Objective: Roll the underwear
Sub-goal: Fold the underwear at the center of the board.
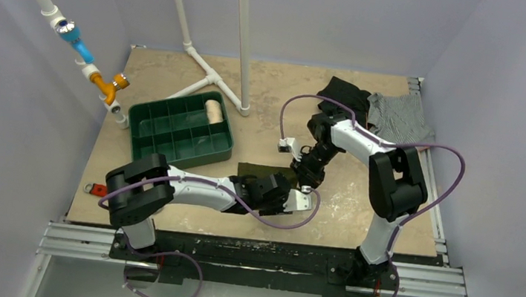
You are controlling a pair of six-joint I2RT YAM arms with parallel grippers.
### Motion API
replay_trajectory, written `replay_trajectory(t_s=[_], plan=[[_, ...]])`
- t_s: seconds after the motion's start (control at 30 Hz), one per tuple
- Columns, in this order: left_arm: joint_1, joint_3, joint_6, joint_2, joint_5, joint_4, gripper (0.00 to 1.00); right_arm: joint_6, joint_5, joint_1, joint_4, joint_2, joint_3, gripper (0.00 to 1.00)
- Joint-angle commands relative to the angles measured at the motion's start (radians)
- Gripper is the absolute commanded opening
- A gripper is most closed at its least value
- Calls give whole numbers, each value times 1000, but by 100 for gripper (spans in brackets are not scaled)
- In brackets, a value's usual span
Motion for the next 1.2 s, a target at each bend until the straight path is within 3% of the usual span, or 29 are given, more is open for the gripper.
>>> replay_trajectory(t_s=[0.0,0.27,0.5,0.8,1.17], plan=[[0,24,-1,-3,-18,4,34,-16,-8,-2,2,-14,3,5],[5,25,41,-46,59,-60,0,-14,18,-4,29,-25,-29,7],[43,37,79,-81,201,-122,0,-9,10,-6,49,-56,-54,23],[172,118,86,-90,399,-254,0,1,-40,-31,66,-151,-79,48],[247,145,64,-86,543,-298,0,27,-161,-93,179,-282,-184,62]])
